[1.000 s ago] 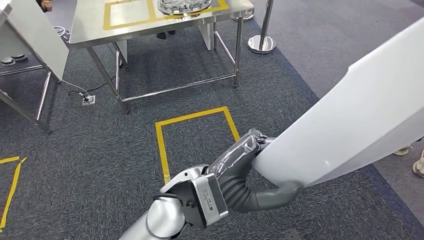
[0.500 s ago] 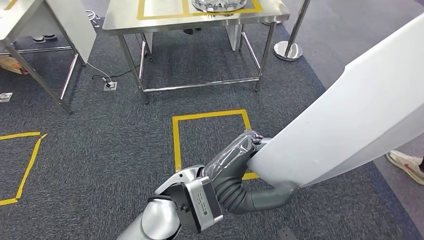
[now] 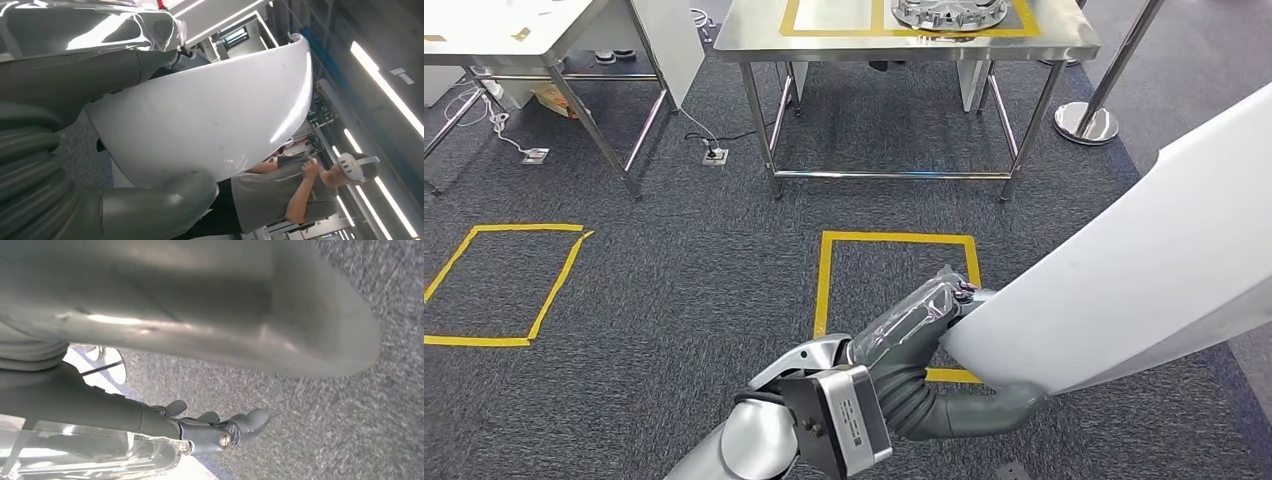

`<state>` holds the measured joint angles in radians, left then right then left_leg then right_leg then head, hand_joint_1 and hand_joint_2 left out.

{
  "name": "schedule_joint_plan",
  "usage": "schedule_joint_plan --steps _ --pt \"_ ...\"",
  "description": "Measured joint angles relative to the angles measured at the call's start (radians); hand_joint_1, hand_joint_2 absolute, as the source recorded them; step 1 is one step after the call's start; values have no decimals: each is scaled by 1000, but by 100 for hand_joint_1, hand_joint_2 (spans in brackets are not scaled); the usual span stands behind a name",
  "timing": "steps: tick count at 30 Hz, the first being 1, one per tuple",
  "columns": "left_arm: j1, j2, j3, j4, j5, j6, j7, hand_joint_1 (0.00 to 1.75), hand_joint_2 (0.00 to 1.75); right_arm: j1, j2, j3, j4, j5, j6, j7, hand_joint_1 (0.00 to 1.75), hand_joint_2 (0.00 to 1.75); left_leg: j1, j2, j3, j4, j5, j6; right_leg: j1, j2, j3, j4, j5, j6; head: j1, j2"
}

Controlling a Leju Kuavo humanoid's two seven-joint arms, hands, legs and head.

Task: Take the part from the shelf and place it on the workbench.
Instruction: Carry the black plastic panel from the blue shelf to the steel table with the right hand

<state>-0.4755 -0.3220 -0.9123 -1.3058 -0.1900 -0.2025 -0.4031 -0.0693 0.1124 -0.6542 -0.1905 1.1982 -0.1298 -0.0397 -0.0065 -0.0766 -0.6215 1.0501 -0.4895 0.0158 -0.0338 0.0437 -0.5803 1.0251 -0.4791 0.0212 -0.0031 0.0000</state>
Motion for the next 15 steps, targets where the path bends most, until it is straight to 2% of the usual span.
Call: schedule_joint_plan --steps 2,3,4,5,6,8,10,11,13,14,15 --pt "-1 0 -2 0 0 -2 0 175 175 3 -2 -3 0 0 -2 -1 0 0 1 52 -55 110 -54 -9 0 -13 4 -1 -3 -8 -9 0" --pt "-1 0 -3 0 0 -3 -1 175 175 6 -3 -4 0 0 -3 -2 0 0 3 63 -93 180 -81 -11 1 -20 4 -1 -4 -10 -13 0" --pt "-1 0 -4 0 0 -4 -1 175 175 8 -4 -5 0 2 -3 -2 0 0 4 67 -124 234 -96 -12 2 -27 5 0 -5 -10 -14 0" --pt "-1 0 -4 0 1 -6 -1 175 175 9 -4 -6 0 4 -4 -3 0 0 5 68 -138 254 -93 -12 3 -33 6 0 -7 -10 -16 0" --pt "0 0 -4 0 2 -8 -1 175 175 9 -4 -6 0 7 -4 -4 0 0 5 69 -132 234 -72 -9 4 -37 7 0 -8 -9 -17 0" --pt "-1 0 -4 0 3 -13 -2 175 175 8 -3 -7 0 15 -4 -6 0 0 0 70 -66 99 -5 6 7 -42 13 -1 -11 -8 -21 0" --pt "-2 0 -4 0 3 -16 -3 175 175 6 -2 -7 0 24 -4 -6 0 0 -7 76 -5 -13 30 19 11 -44 15 -1 -16 -3 -21 0" --pt "-1 0 -5 0 2 -16 -3 175 175 5 -3 -7 0 28 -4 -5 0 0 -10 77 7 -34 30 16 12 -45 14 0 -18 -1 -20 0" --pt "0 0 -5 0 1 -16 -3 175 175 4 -4 -6 0 33 -3 -2 0 0 -10 76 11 -38 32 5 11 -48 15 0 -20 1 -19 0" --pt "0 0 -5 0 0 -16 -3 175 175 4 -5 -5 0 35 -2 -1 0 0 -10 74 11 -37 31 3 10 -49 18 -3 -19 2 -17 0" --pt "0 0 -5 0 0 -16 -3 175 175 3 -5 -4 0 36 -2 1 0 0 -12 73 10 -36 30 7 9 -49 21 -10 -17 5 -16 0"
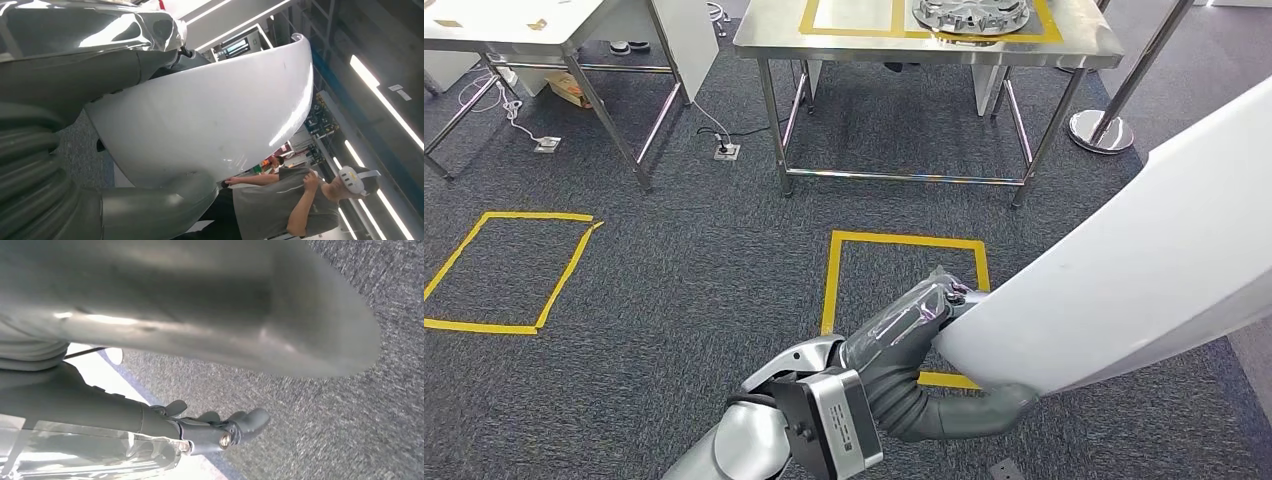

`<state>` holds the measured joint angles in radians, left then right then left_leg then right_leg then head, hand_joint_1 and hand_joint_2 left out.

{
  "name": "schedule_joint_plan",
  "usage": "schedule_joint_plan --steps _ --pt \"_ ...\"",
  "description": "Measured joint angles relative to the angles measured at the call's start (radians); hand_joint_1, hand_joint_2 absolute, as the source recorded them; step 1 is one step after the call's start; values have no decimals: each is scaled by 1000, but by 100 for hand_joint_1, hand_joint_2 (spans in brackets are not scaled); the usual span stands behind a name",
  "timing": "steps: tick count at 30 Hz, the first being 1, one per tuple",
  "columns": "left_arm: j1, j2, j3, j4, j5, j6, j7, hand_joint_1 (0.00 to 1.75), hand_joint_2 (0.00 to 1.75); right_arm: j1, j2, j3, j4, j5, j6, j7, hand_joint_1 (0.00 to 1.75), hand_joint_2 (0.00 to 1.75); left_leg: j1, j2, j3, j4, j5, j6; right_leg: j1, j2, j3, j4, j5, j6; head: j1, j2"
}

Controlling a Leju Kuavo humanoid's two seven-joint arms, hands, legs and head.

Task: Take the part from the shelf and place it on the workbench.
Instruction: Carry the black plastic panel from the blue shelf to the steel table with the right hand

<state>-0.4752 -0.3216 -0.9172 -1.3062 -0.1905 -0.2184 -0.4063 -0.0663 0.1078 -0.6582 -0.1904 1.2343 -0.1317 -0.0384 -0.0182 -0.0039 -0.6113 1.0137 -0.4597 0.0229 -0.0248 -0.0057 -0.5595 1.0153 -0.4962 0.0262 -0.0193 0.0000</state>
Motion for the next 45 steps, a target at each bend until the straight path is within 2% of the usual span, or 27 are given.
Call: schedule_joint_plan --steps 3,4,5,7,8,9,10,12,13,15,17,19,22,23,24,25,26,27,29,32,35,38,39,40,41,43,45 --pt "-1 -1 -1 -1 -3 0 -1 175 175 -4 -3 2 -1 4 0 5 0 0 4 -2 22 -29 5 25 -1 -1 14 -15 1 19 1 0" --pt "-1 -2 -1 -2 -3 0 -2 175 175 -5 -4 3 -1 6 0 6 0 0 8 -2 34 -44 10 33 0 -1 6 6 -12 23 3 0" --pt "-1 -2 -2 -2 -4 0 -2 175 175 -5 -6 4 -1 7 0 7 0 0 12 -1 43 -54 14 36 0 0 -13 50 -34 25 8 0" --pt "-1 -2 -4 -1 -5 0 -3 175 175 -5 -8 5 -1 9 0 7 0 0 12 -2 47 -56 15 39 -1 2 -82 179 -85 31 17 0" --pt "-1 -2 -4 -1 -6 0 -3 175 175 -4 -9 5 -1 11 1 7 0 0 12 -4 47 -56 13 38 -3 2 -111 227 -97 35 21 0" --pt "-1 -1 -5 0 -7 0 -3 175 175 -4 -10 5 -1 13 2 7 0 0 14 -7 47 -54 11 35 -6 2 -125 241 -89 39 22 0" --pt "-1 -1 -5 0 -7 0 -3 175 175 -4 -11 6 -1 15 4 7 0 0 16 -9 48 -51 8 31 -9 2 -119 217 -64 44 23 0" --pt "-1 -1 -5 0 -7 0 -3 175 175 -6 -14 7 -1 20 8 8 0 0 23 -12 47 -33 -6 15 -20 3 -67 95 1 56 27 0" --pt "-2 -1 -5 0 -8 0 -2 175 175 -7 -14 8 -1 22 10 8 0 0 24 -14 42 -19 -16 6 -23 8 -44 46 20 56 31 0" --pt "-2 -1 -6 1 -8 0 -2 175 175 -9 -13 9 0 25 17 9 0 0 21 -16 33 -1 -27 -6 -23 15 -30 14 21 44 34 0" --pt "-2 0 -7 1 -9 0 -1 175 175 -10 -13 9 0 25 20 10 0 0 22 -17 31 1 -29 -11 -20 16 -32 19 19 23 27 0" --pt "-3 0 -9 1 -9 0 -1 175 175 -10 -13 10 0 25 21 11 0 0 25 -13 19 26 -47 -16 -20 16 -29 18 17 11 18 0" --pt "-3 0 -10 1 -9 0 -1 175 175 -10 -17 10 0 25 21 11 0 0 27 -6 -73 199 -121 -22 -18 13 -25 18 14 1 6 0" --pt "-2 1 -10 1 -9 0 -1 175 175 -9 -18 10 0 25 21 11 0 0 27 -6 -107 256 -136 -21 -16 11 -24 18 12 -1 4 0" --pt "-2 1 -10 1 -9 0 -1 175 175 -9 -19 10 0 25 21 11 0 0 26 -6 -126 282 -133 -19 -14 11 -23 18 11 -3 2 0" --pt "-2 1 -10 1 -9 0 -1 175 175 -9 -19 10 0 25 21 11 0 0 25 -6 -127 269 -112 -14 -11 11 -21 18 9 -4 0 0" --pt "-2 1 -10 1 -9 0 -1 175 175 -9 -20 10 0 25 21 11 0 0 22 -6 -108 220 -77 -6 -8 11 -17 17 7 -5 -2 0" --pt "-3 1 -10 1 -9 0 -1 175 175 -9 -20 10 0 25 21 11 0 0 18 -6 -78 154 -40 4 -5 12 -14 17 5 -6 -4 0" --pt "-3 0 -10 1 -9 0 -1 175 175 -9 -19 10 0 26 21 11 0 0 7 -2 -24 43 -2 26 -5 12 -9 13 2 -3 -4 0" --pt "-3 0 -10 1 -9 0 -1 175 175 -10 -17 11 0 29 23 10 0 0 -7 -2 -1 2 -2 36 -9 9 -7 4 2 13 -6 0" --pt "-4 -2 -12 1 -9 -2 -2 175 175 -11 -15 13 1 35 25 10 0 0 1 -2 16 -20 4 35 -11 7 -16 32 -18 27 -6 0" --pt "-5 -2 -14 2 -9 -3 -2 175 175 -10 -21 14 1 41 24 10 0 0 2 -2 24 -25 2 41 -9 7 -107 204 -88 36 9 0" --pt "-4 -2 -14 3 -9 -4 -2 175 175 -9 -22 14 1 43 24 9 0 0 2 -3 25 -25 0 41 -8 7 -136 253 -99 37 13 0" --pt "-4 -2 -14 4 -9 -6 -2 175 175 -8 -22 16 1 44 24 8 0 0 1 -5 27 -25 -2 42 -7 7 -151 270 -92 38 15 0" --pt "-4 -1 -15 5 -9 -9 -2 175 175 -8 -22 18 1 46 23 6 0 0 1 -6 29 -24 -4 41 -7 7 -145 245 -67 37 18 0" --pt "-4 -1 -16 6 -8 -13 -2 175 175 -9 -24 22 1 51 22 2 0 0 1 -8 35 -20 -11 36 -7 7 -88 116 1 33 23 0" --pt "-4 -1 -17 5 -8 -15 -1 175 175 -10 -25 28 1 57 21 -2 0 0 -3 -9 35 -11 -21 28 -4 7 -42 19 35 23 26 0"
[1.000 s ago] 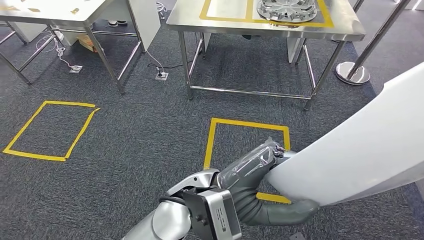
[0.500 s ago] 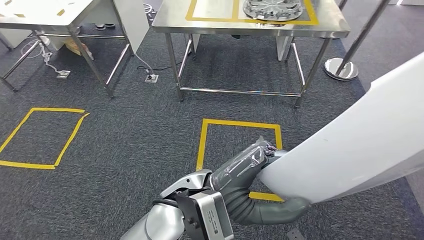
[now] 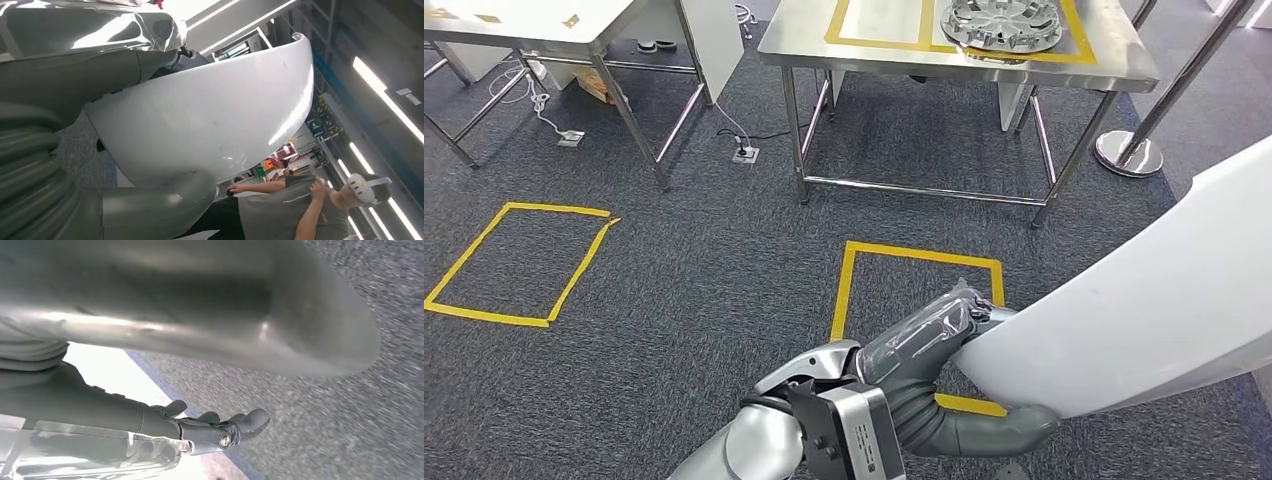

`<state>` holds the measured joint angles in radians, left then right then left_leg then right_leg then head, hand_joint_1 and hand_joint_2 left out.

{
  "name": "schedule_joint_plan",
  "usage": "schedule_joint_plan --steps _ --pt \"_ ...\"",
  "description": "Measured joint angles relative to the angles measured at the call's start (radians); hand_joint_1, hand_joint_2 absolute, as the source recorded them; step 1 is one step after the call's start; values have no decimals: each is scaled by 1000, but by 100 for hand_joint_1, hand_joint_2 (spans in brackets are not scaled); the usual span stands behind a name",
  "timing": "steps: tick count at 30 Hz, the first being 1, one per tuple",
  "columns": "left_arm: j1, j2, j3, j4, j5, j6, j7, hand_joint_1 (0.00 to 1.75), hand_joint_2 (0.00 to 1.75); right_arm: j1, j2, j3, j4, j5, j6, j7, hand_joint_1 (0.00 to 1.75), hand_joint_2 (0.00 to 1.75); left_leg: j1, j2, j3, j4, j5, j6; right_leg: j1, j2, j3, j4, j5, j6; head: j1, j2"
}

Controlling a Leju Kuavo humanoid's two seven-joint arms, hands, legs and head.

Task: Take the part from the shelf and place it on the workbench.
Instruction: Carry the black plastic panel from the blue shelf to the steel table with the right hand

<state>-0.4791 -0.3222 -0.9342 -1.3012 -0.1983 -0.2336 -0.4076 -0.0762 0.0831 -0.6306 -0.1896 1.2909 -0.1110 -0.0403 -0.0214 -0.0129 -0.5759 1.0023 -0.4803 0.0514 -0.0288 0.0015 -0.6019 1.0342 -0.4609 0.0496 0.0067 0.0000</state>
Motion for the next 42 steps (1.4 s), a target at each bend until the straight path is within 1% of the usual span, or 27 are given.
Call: schedule_joint_plan --steps 3,5,6,8,9,10,11,12,14,15,17,20,22,24,25,26,27,28,30,31,34,36,37,39,40,41,42 --pt "0 1 -1 -2 0 -1 0 175 175 1 1 5 0 6 0 -4 0 0 -2 0 -3 3 -7 -9 3 0 9 -16 -1 -16 -2 0" --pt "0 3 -1 -5 0 -1 0 175 175 1 1 7 0 10 0 -6 0 0 1 1 -16 32 -27 -20 -2 0 14 -18 -2 -25 -6 0" --pt "0 4 -1 -6 1 -1 0 175 175 0 2 8 0 12 0 -7 0 0 4 2 -38 76 -51 -27 -5 -1 16 -19 -3 -30 -10 0" --pt "5 7 -2 -8 1 -1 0 175 175 0 1 10 0 14 0 -7 0 0 12 3 -109 212 -107 -38 -6 -2 19 -19 -6 -35 -19 0" --pt "8 9 -3 -8 1 -1 0 175 175 0 1 10 0 15 0 -7 0 0 17 3 -143 270 -123 -41 -6 -2 20 -19 -7 -35 -20 0" --pt "11 10 -4 -8 1 -1 0 175 175 0 1 10 0 16 0 -8 0 0 21 3 -163 298 -122 -43 -7 -2 21 -19 -9 -34 -21 0" --pt "13 11 -4 -8 1 -1 0 175 175 0 1 10 0 17 0 -8 0 0 23 3 -162 284 -102 -43 -8 -2 23 -19 -10 -32 -22 0" --pt "14 12 -5 -9 1 -1 0 175 175 0 1 10 0 18 0 -9 0 0 25 3 -140 231 -66 -43 -9 -1 26 -19 -13 -30 -24 0" --pt "14 12 -8 -13 1 -1 0 175 175 0 2 10 0 19 0 -12 0 0 25 5 -71 88 -2 -40 -9 0 33 -18 -18 -21 -28 0" --pt "14 13 -9 -15 1 -1 0 175 175 0 2 11 0 20 0 -14 0 0 24 6 -46 40 13 -38 -8 0 34 -18 -21 -15 -30 0" --pt "15 13 -11 -18 1 -1 0 175 175 0 2 11 0 21 0 -16 0 0 18 4 -33 17 11 -32 -8 0 35 -21 -24 -3 -31 0" --pt "17 13 -12 -23 1 -1 0 175 175 -1 4 15 0 22 0 -19 0 0 20 2 -19 5 12 -14 -12 -2 36 -10 -36 13 -26 0" --pt "17 13 -12 -26 1 -1 0 175 175 -2 3 20 0 23 0 -20 0 0 22 4 -8 -2 10 -2 -10 -2 -9 85 -81 15 -16 0" --pt "19 14 -13 -27 1 -1 1 175 175 -1 0 23 0 23 0 -20 0 0 19 3 -5 -1 5 6 -7 -1 -87 223 -130 16 -6 0" --pt "21 15 -14 -27 1 -1 1 175 175 0 0 24 0 24 0 -20 0 0 17 2 -2 -1 2 8 -6 -1 -114 263 -134 16 -4 0" --pt "23 16 -16 -27 1 -1 2 175 175 1 -1 25 0 24 0 -20 0 0 16 0 2 -1 -2 8 -6 -1 -123 264 -118 14 -2 0" --pt "23 17 -17 -28 1 -1 2 175 175 0 -2 26 0 24 0 -20 0 0 15 -1 8 0 -7 7 -6 -1 -110 222 -83 11 0 0" --pt "24 17 -18 -29 1 -1 3 175 175 0 -2 27 0 24 0 -20 0 0 14 -2 16 1 -13 5 -6 -2 -81 151 -40 7 2 0" --pt "24 18 -19 -32 0 -1 3 175 175 -1 -3 27 0 25 0 -20 0 0 10 -3 26 5 -27 -5 -3 -1 -22 26 10 2 6 0" --pt "23 18 -19 -34 0 -2 4 175 175 -1 -3 28 0 25 1 -20 0 0 8 -3 27 6 -32 -9 -2 -1 -8 -4 15 -2 6 0" --pt "23 19 -21 -37 -1 -3 5 175 175 -2 -2 28 0 27 2 -20 0 0 8 -3 30 5 -42 -21 -1 0 1 -14 6 -16 3 0" --pt "22 19 -22 -40 -1 -3 6 175 175 -4 -1 28 0 28 3 -20 0 0 11 0 14 44 -63 -33 -5 0 12 -16 0 -29 -5 0" --pt "22 20 -22 -41 -1 -3 6 175 175 -5 -1 28 0 28 3 -20 0 0 14 1 -14 95 -84 -38 -6 0 17 -17 -4 -33 -10 0" --pt "23 22 -22 -41 -1 -3 7 175 175 -6 -1 28 0 28 5 -20 0 0 19 2 -97 233 -129 -44 -7 -1 26 -17 -13 -37 -16 0" --pt "25 23 -23 -41 -1 -3 8 175 175 -6 -1 28 0 29 5 -20 0 0 21 3 -136 287 -136 -46 -7 -1 30 -17 -18 -36 -18 0" --pt "26 24 -23 -41 -1 -3 9 175 175 -6 -1 28 0 29 6 -20 0 0 23 3 -157 301 -123 -46 -7 0 36 -17 -24 -35 -19 0" --pt "26 25 -24 -41 -2 -3 9 175 175 -6 -1 28 0 30 6 -20 0 0 24 3 -155 273 -89 -45 -7 1 44 -17 -30 -34 -20 0"
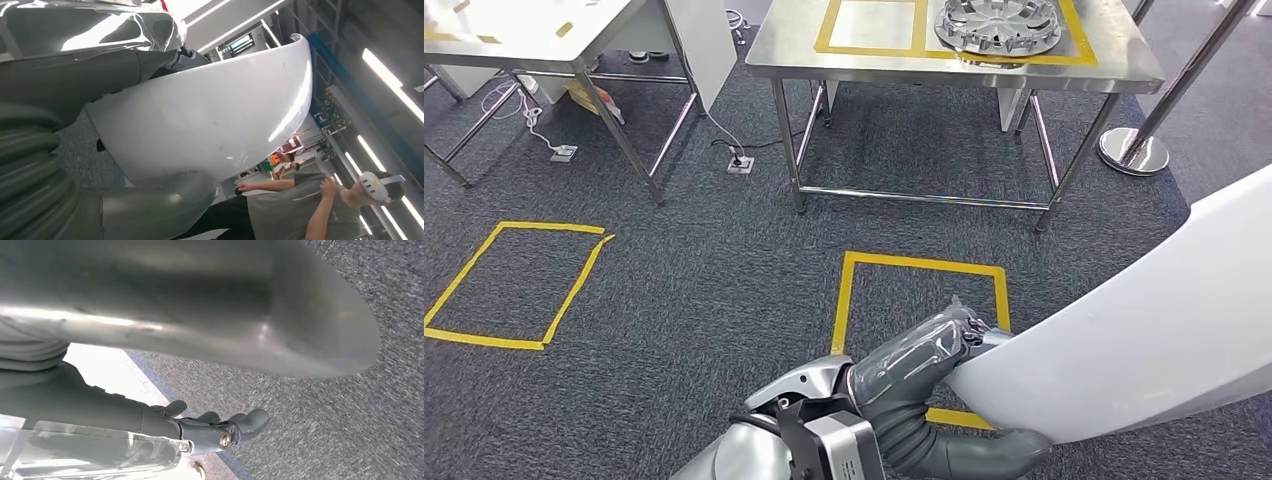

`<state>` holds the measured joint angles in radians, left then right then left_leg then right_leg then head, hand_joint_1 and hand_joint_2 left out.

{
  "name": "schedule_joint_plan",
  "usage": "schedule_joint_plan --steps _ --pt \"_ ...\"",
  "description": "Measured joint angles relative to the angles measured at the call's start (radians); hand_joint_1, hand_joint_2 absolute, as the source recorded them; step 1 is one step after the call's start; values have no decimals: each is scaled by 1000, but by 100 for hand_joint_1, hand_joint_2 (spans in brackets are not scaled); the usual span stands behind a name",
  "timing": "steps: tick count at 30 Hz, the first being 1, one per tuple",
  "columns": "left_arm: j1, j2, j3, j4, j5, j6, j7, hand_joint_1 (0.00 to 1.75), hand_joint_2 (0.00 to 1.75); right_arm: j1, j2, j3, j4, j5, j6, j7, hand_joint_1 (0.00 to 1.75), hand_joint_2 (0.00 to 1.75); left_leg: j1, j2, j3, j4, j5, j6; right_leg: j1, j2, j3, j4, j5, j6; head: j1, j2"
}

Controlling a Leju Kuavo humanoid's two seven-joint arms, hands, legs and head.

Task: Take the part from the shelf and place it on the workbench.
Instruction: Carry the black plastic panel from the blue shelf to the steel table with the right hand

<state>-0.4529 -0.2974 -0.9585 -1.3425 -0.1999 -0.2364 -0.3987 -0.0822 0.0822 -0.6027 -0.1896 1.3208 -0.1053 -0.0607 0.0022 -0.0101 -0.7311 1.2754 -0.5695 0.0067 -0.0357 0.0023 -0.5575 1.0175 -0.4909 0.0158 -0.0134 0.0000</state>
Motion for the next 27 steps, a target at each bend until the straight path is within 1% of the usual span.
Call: schedule_joint_plan --steps 1,2,3,4,5,6,8,9,10,11,12,13,14,15,16,17,18,19,20,21,23,24,25,26,27 --pt "0 0 -1 0 0 0 0 175 175 0 0 0 0 1 0 0 0 0 0 0 20 -61 45 3 0 1 10 0 -7 2 -2 0" --pt "0 0 -1 0 0 0 0 175 175 0 1 0 0 1 0 -1 0 0 -1 0 50 -132 84 7 0 2 19 -1 -14 6 -4 0" --pt "-1 0 -1 0 0 0 0 175 175 -1 1 0 0 2 0 -2 0 0 -4 0 78 -193 108 12 1 3 26 -2 -21 11 -6 0" --pt "-1 0 -1 -1 0 0 1 175 175 -2 1 0 0 2 0 -3 0 0 -6 0 97 -231 116 16 2 3 31 -4 -27 17 -7 0" --pt "-1 0 -2 -2 0 0 1 175 175 -3 1 0 0 3 0 -4 0 0 -9 0 106 -248 111 21 3 2 35 -5 -29 24 -7 0" --pt "-1 0 -2 -4 0 0 1 175 175 -4 2 1 0 3 0 -4 0 0 -10 -1 110 -253 105 26 3 2 40 -6 -29 31 -7 0" --pt "-1 -2 -1 -6 -1 0 2 175 175 -5 4 2 0 3 0 -5 0 0 -6 -3 123 -259 100 37 2 0 42 6 -33 38 -5 0" --pt "-1 -3 -1 -7 -1 0 2 175 175 -6 5 3 0 3 0 -6 0 0 -4 -2 133 -261 97 43 2 0 31 31 -42 39 -1 0" --pt "-2 -4 -1 -8 -1 -1 2 175 175 -8 5 4 0 3 0 -6 0 0 -3 -2 142 -263 93 48 2 -1 6 78 -58 40 3 0" --pt "-2 -4 -1 -8 -1 -2 2 175 175 -9 5 5 0 4 0 -6 0 0 -4 -1 147 -264 88 52 4 -1 -29 141 -79 42 8 0" --pt "-2 -3 -1 -8 -1 -3 3 175 175 -9 5 6 0 4 0 -6 0 0 -5 -2 151 -264 83 55 5 -1 -73 208 -102 43 13 0" --pt "-1 -3 -2 -8 -1 -3 3 175 175 -8 4 6 0 4 0 -6 0 0 -7 -3 156 -264 77 57 6 -1 -113 260 -118 44 16 0" --pt "0 -2 -2 -8 -1 -4 4 175 175 -6 5 6 0 4 0 -6 0 0 -8 -4 164 -264 70 58 7 -1 -140 282 -119 43 18 0" --pt "1 -2 -2 -8 -1 -4 4 175 175 -5 5 6 0 4 0 -6 0 0 -9 -5 174 -263 62 57 7 -1 -148 267 -98 41 20 0" --pt "1 -2 -2 -8 -1 -4 4 175 175 -5 5 6 0 3 0 -6 0 0 -9 -6 187 -263 52 54 7 -1 -138 215 -59 39 22 0" --pt "1 -2 -2 -8 -1 -5 4 175 175 -5 5 6 0 4 0 -6 0 0 -10 -7 200 -264 41 51 7 -1 -118 142 -9 36 24 0" --pt "1 -1 -2 -8 -1 -6 4 175 175 -5 5 6 0 3 0 -6 0 0 -11 -7 212 -263 31 46 8 -2 -99 81 21 33 26 0" --pt "1 -1 -2 -9 -1 -7 5 175 175 -6 6 7 0 3 0 -6 0 0 -12 -6 220 -262 22 41 10 -3 -83 39 41 29 27 0" --pt "1 -1 -3 -9 -1 -8 6 175 175 -5 7 7 1 3 0 -5 0 0 -13 -6 225 -262 14 34 12 -3 -77 21 47 24 28 0" --pt "0 -1 -3 -10 -1 -10 7 175 175 -5 8 7 1 3 0 -5 0 0 -14 -6 229 -261 11 29 14 -3 -74 21 39 18 27 0" --pt "-1 -2 -3 -13 -2 -14 8 175 175 -5 11 6 1 3 0 -3 0 0 -14 -5 225 -244 10 21 11 -1 -63 20 41 8 25 0" --pt "-2 -2 -3 -15 -2 -15 8 175 175 -6 11 6 1 3 -1 -3 0 0 -13 -4 208 -216 11 17 8 0 -56 19 37 3 20 0" --pt "-3 -3 -4 -16 -2 -15 8 175 175 -7 12 6 0 2 -1 -3 0 0 -11 -2 178 -169 7 12 5 0 -47 17 31 -2 15 0" --pt "-4 -2 -5 -17 -2 -16 9 175 175 -8 12 6 0 1 -1 -3 0 0 -9 -1 136 -108 -6 5 5 0 -40 16 24 -6 10 0" --pt "-4 -2 -6 -16 -2 -17 10 175 175 -7 12 6 0 0 -2 -3 0 0 -6 0 88 -44 -27 0 5 0 -33 16 17 -8 5 0"
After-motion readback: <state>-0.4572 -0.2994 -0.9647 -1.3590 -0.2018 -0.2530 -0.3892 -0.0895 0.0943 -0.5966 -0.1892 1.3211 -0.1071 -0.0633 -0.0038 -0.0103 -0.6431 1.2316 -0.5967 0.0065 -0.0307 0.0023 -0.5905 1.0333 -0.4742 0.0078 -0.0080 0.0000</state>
